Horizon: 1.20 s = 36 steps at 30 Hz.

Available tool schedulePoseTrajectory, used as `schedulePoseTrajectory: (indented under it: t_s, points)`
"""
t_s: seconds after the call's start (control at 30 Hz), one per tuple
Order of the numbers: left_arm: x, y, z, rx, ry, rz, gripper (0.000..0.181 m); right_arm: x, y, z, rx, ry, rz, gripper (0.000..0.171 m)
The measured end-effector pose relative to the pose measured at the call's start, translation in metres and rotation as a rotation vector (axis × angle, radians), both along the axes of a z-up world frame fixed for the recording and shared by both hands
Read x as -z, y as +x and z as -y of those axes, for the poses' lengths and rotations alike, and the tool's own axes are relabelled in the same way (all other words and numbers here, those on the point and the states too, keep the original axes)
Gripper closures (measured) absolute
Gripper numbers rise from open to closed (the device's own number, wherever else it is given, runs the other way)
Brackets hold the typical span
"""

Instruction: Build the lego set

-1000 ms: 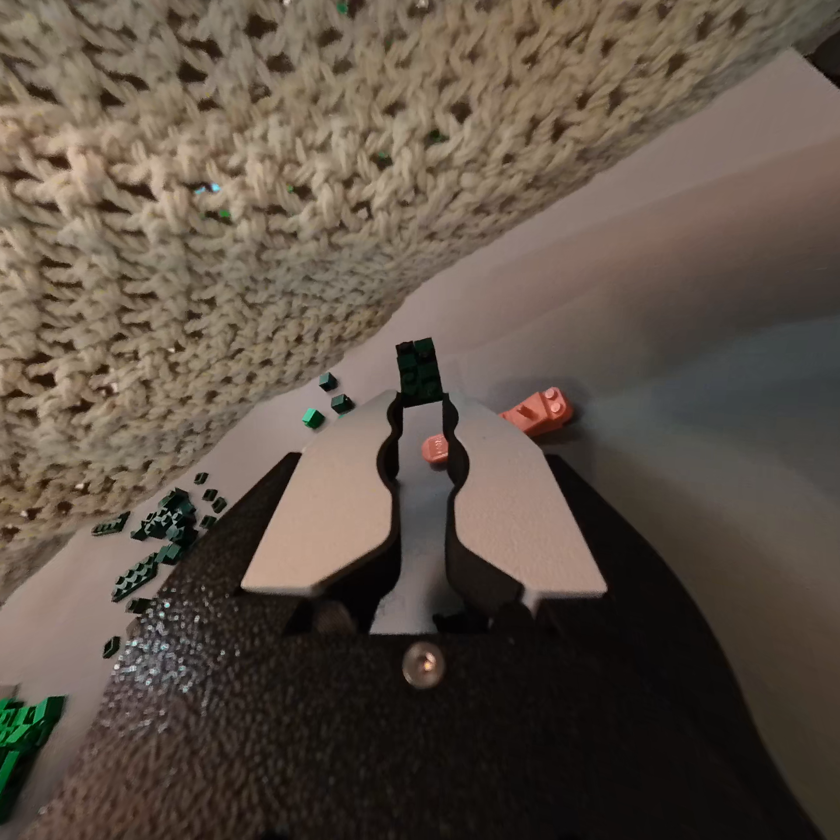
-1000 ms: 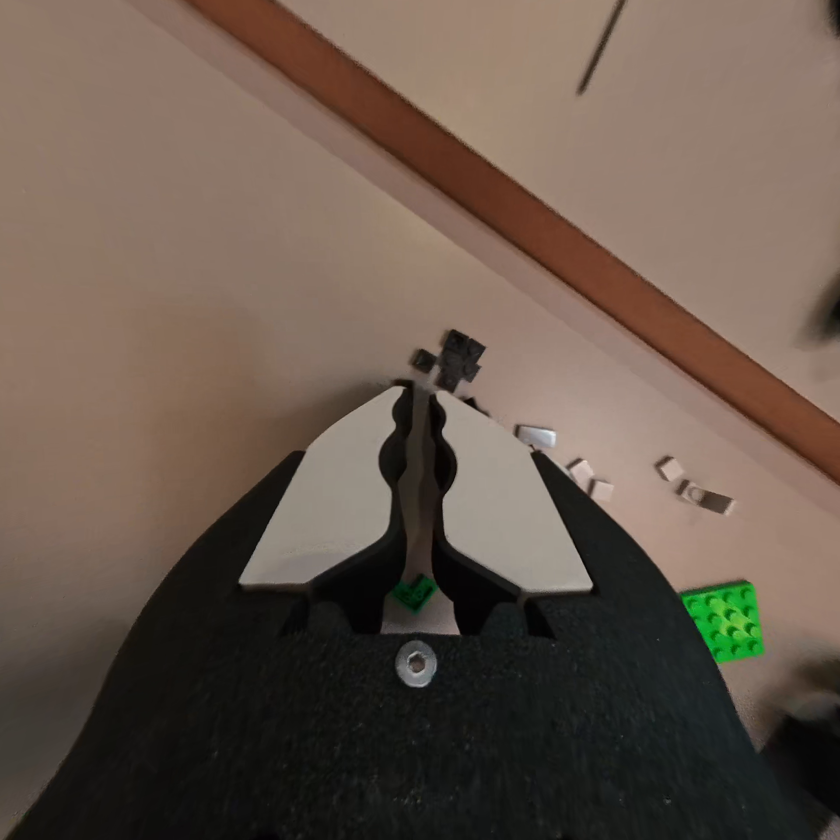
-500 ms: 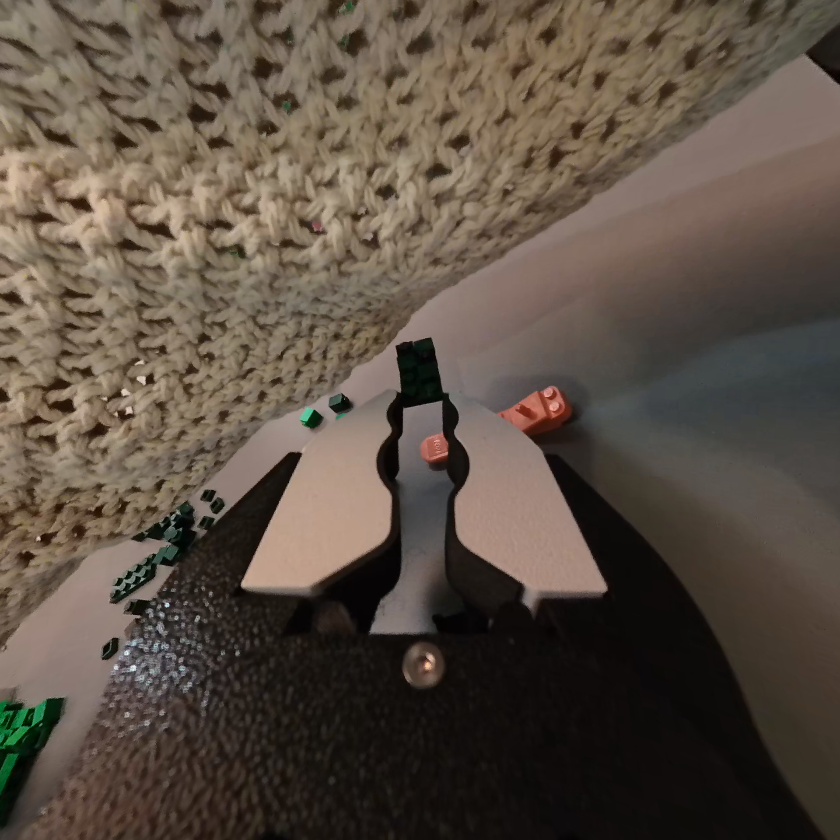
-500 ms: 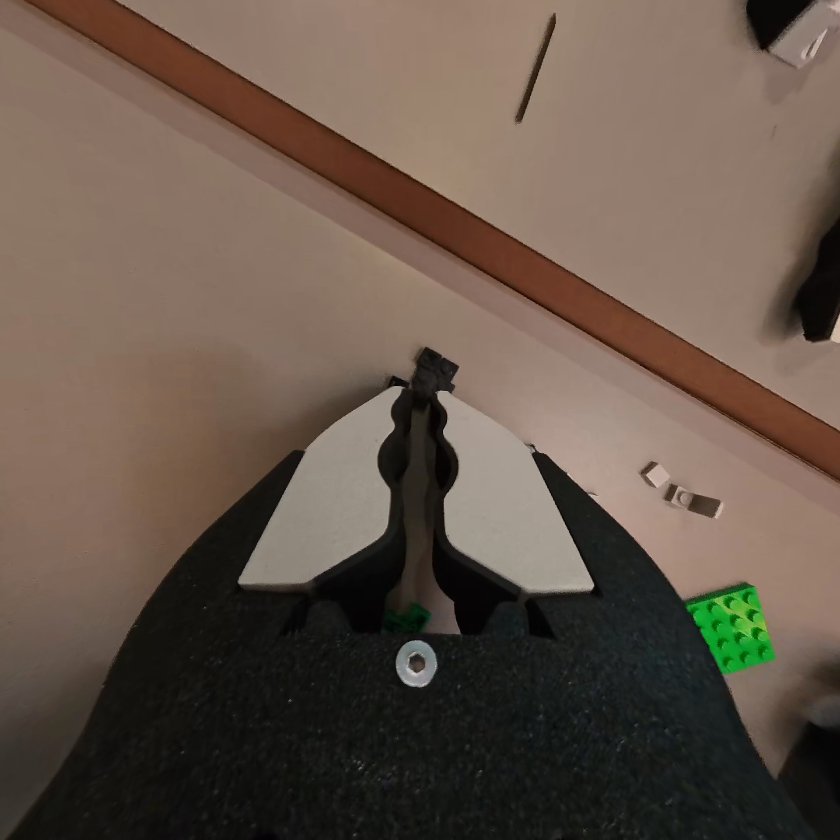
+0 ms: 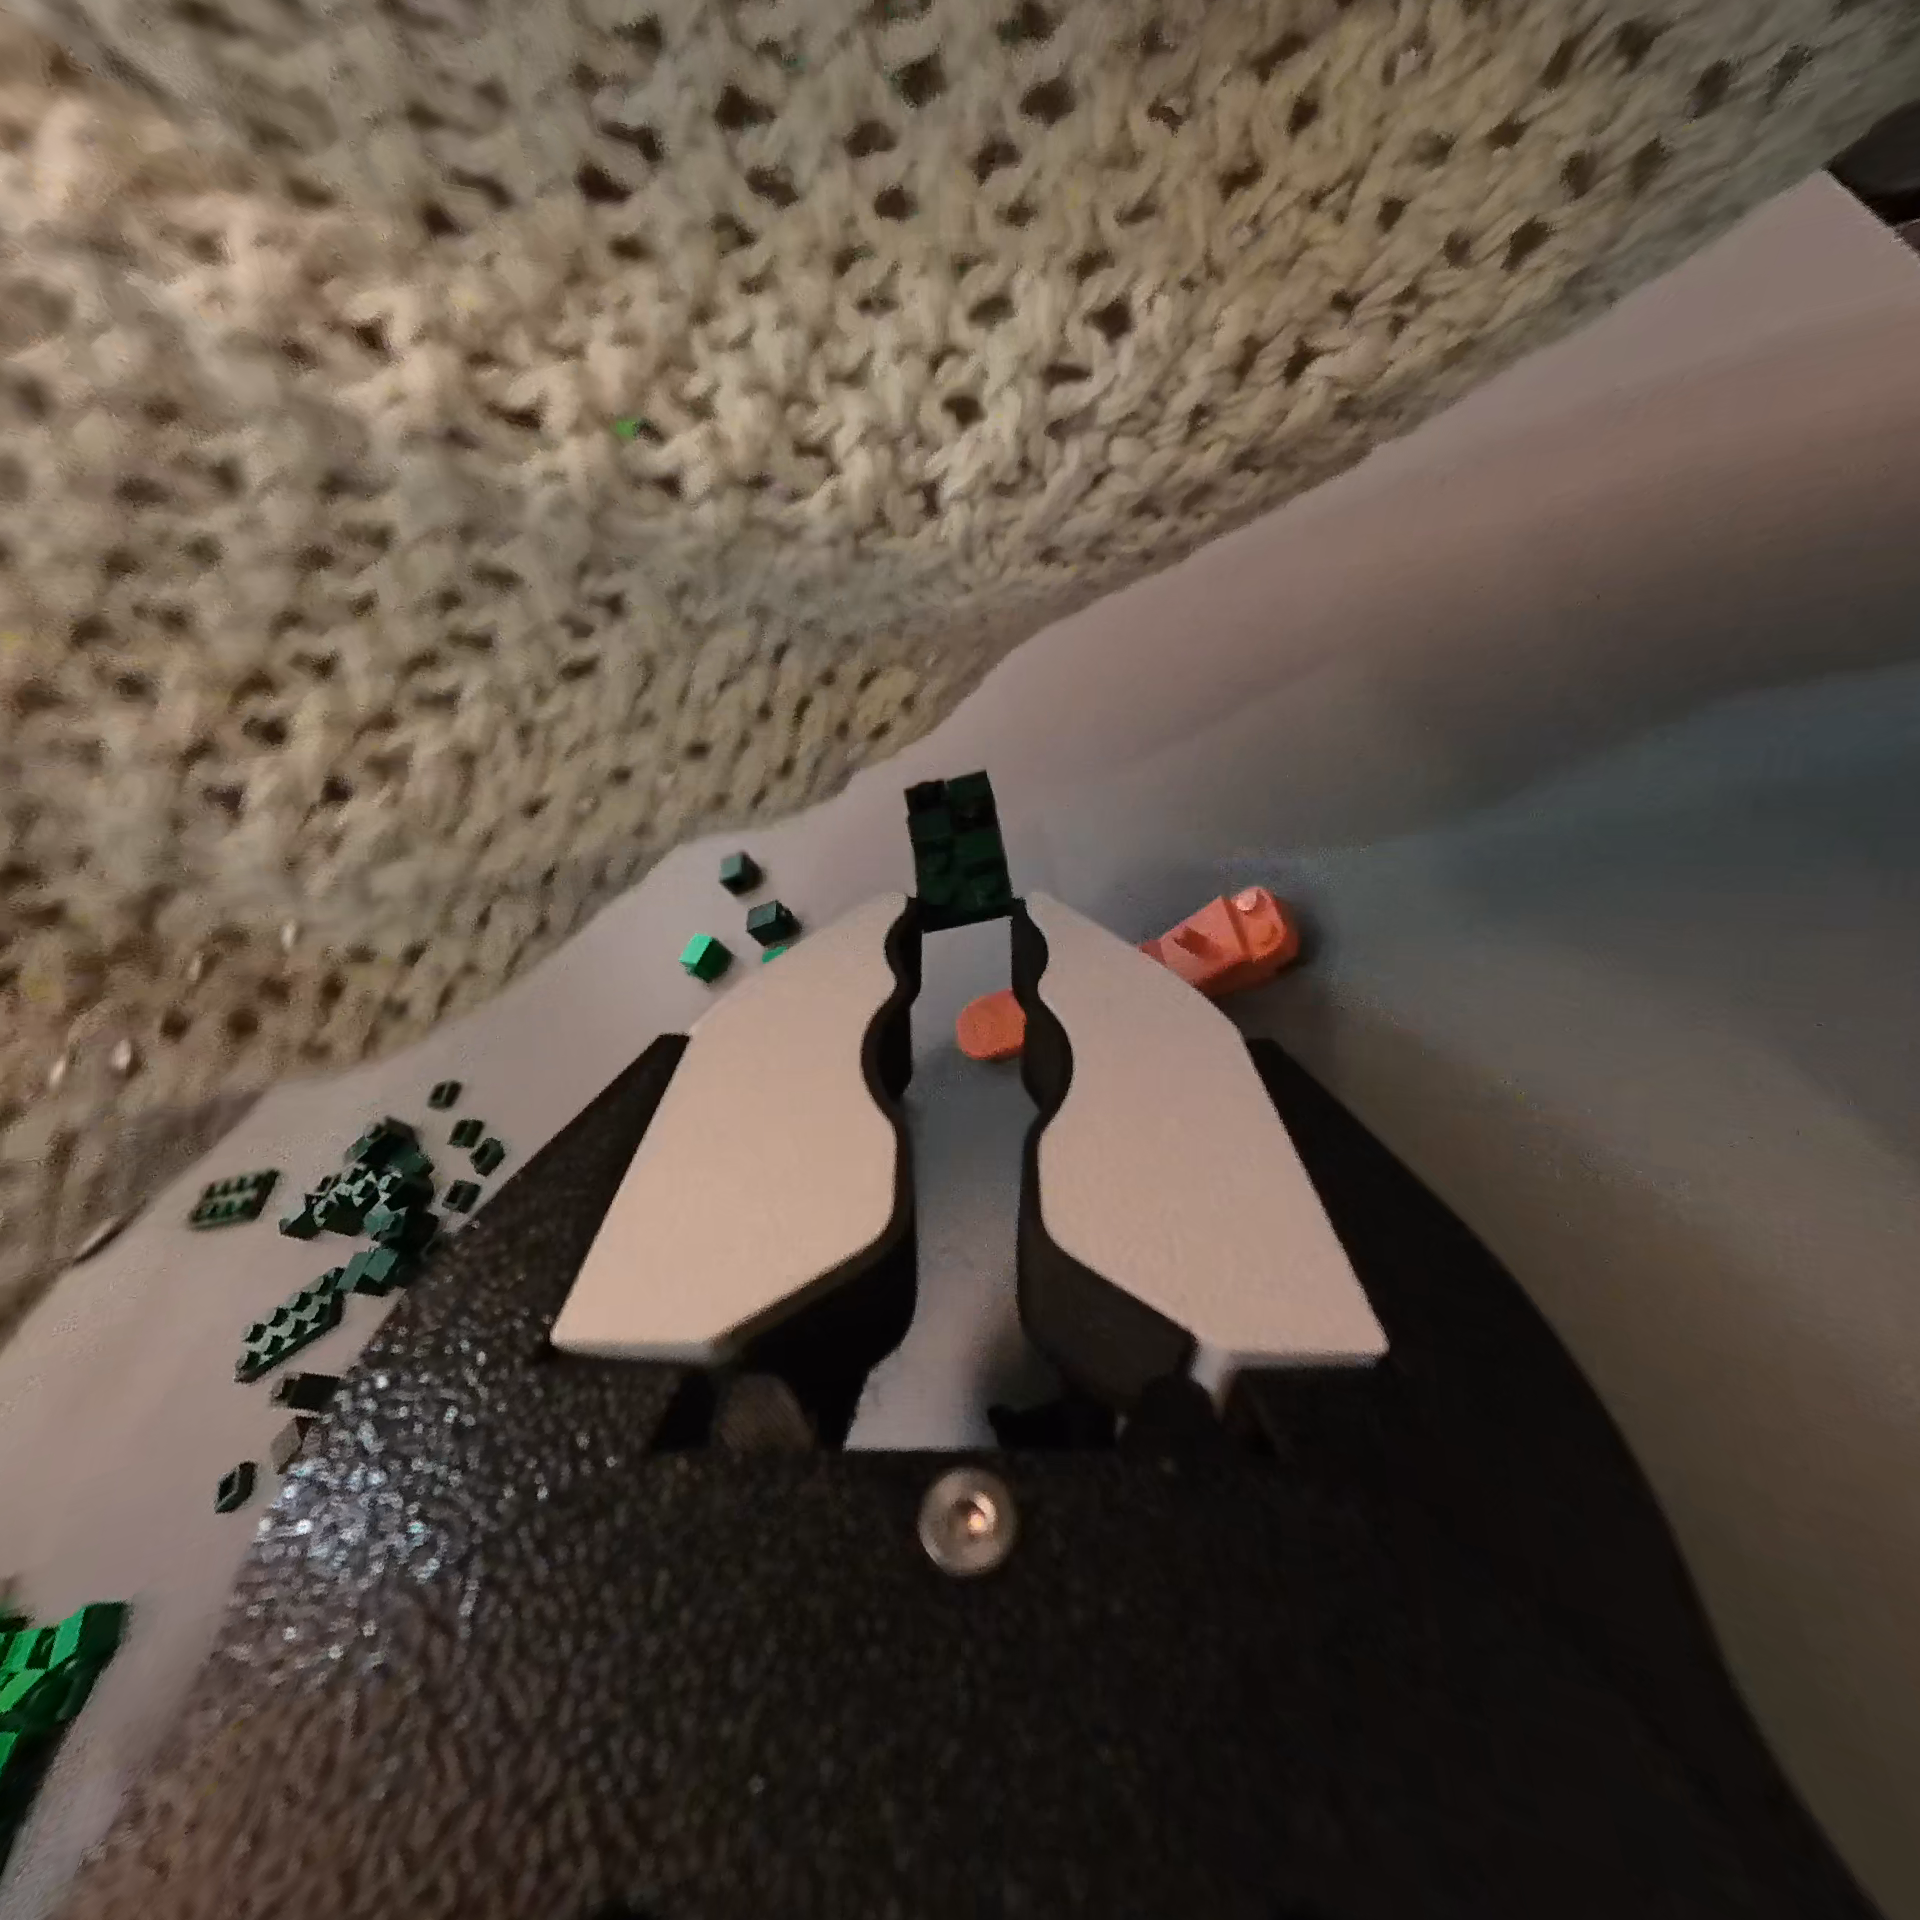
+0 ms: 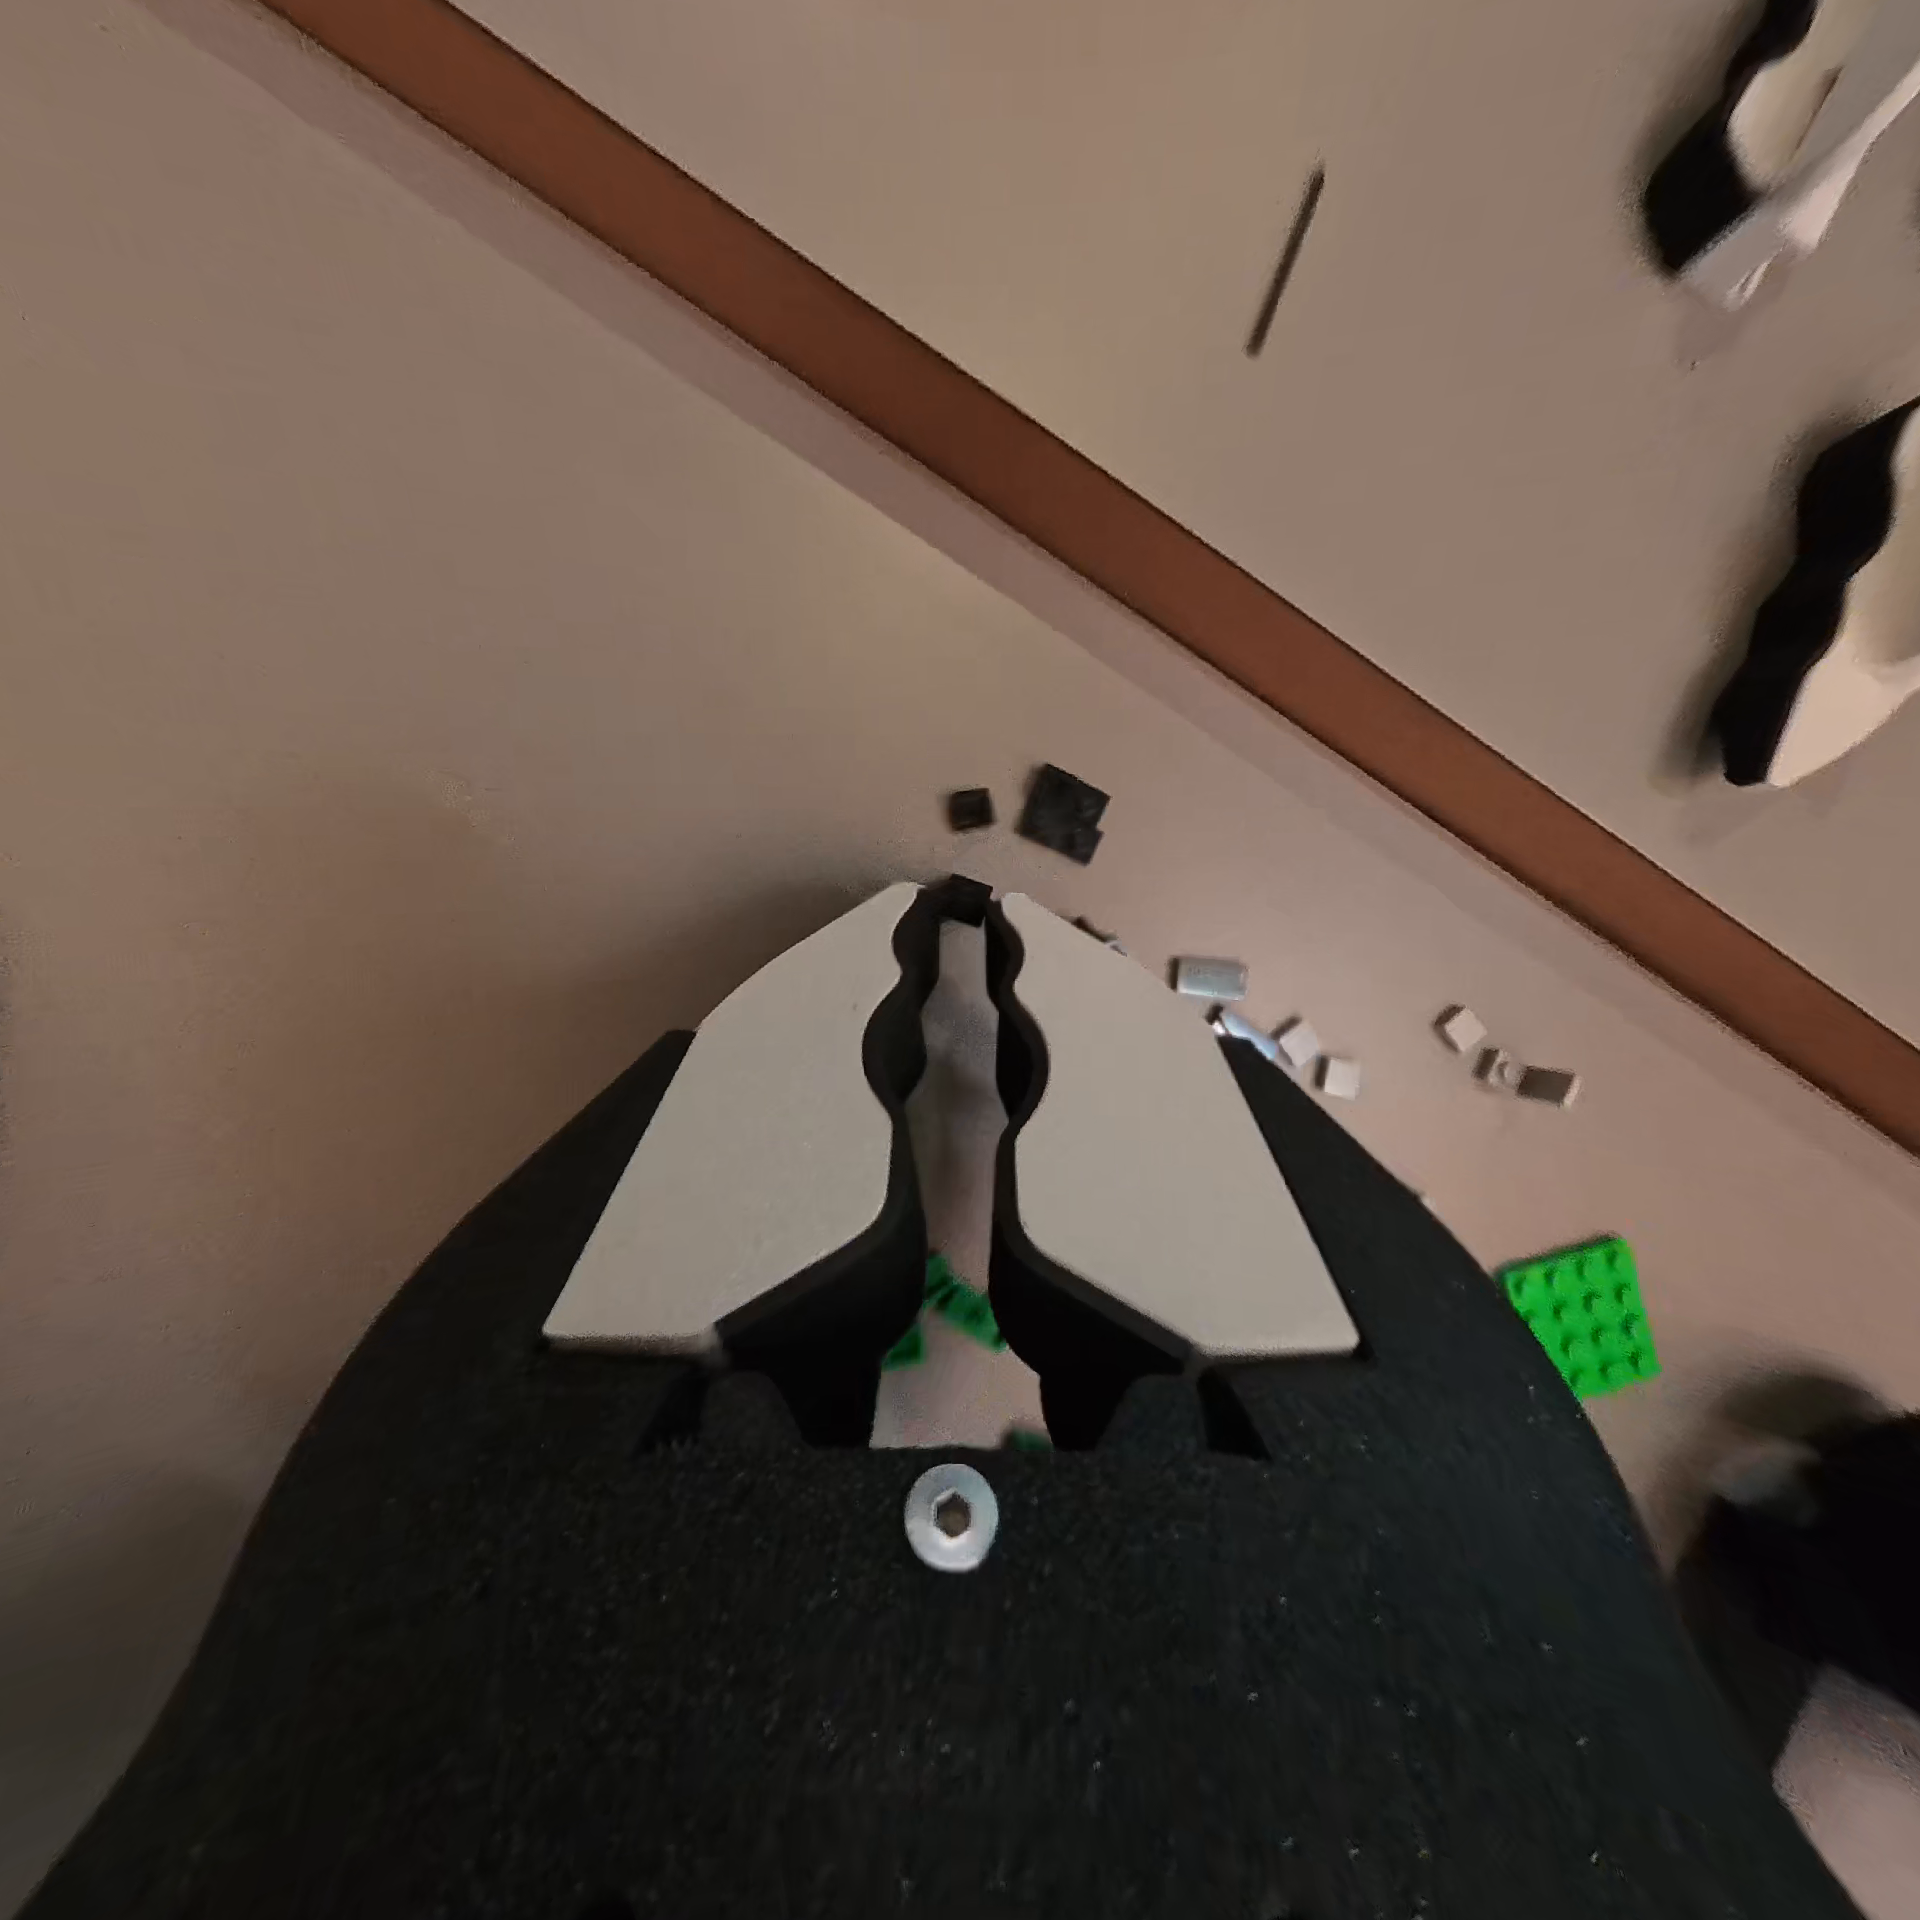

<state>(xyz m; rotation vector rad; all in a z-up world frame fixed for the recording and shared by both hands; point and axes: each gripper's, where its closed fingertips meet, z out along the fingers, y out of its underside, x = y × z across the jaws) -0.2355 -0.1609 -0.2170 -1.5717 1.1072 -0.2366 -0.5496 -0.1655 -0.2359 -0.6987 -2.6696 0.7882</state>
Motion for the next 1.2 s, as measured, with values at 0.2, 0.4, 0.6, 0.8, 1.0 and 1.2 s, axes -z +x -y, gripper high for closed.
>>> schedulePoseTrajectory:
  t_s: [0.2, 0.4, 0.6, 0.8, 1.0, 1.2]
  points:
    - [0.0, 0.001, 0.001, 0.012, -0.025, 0.014, 0.165, -0.063, 0.097, -0.01, 0.068, -0.06, -0.12, 0.163]
    - [0.004, 0.006, 0.007, 0.071, -0.089, 0.016, 0.165, -0.096, 0.223, -0.024, 0.342, -0.194, -0.311, 0.163]
    - [0.014, 0.012, 0.017, 0.149, -0.162, -0.024, 0.165, -0.063, 0.309, -0.004, 0.521, -0.142, -0.316, 0.163]
    - [0.024, 0.018, 0.025, 0.21, -0.158, -0.113, 0.165, -0.022, 0.332, 0.022, 0.537, -0.17, -0.232, 0.163]
    - [0.032, 0.019, 0.028, 0.235, -0.136, -0.176, 0.165, -0.005, 0.333, 0.025, 0.493, -0.099, -0.211, 0.163]
    - [0.034, 0.02, 0.028, 0.245, -0.138, -0.19, 0.166, 0.003, 0.336, 0.028, 0.441, -0.05, -0.195, 0.163]
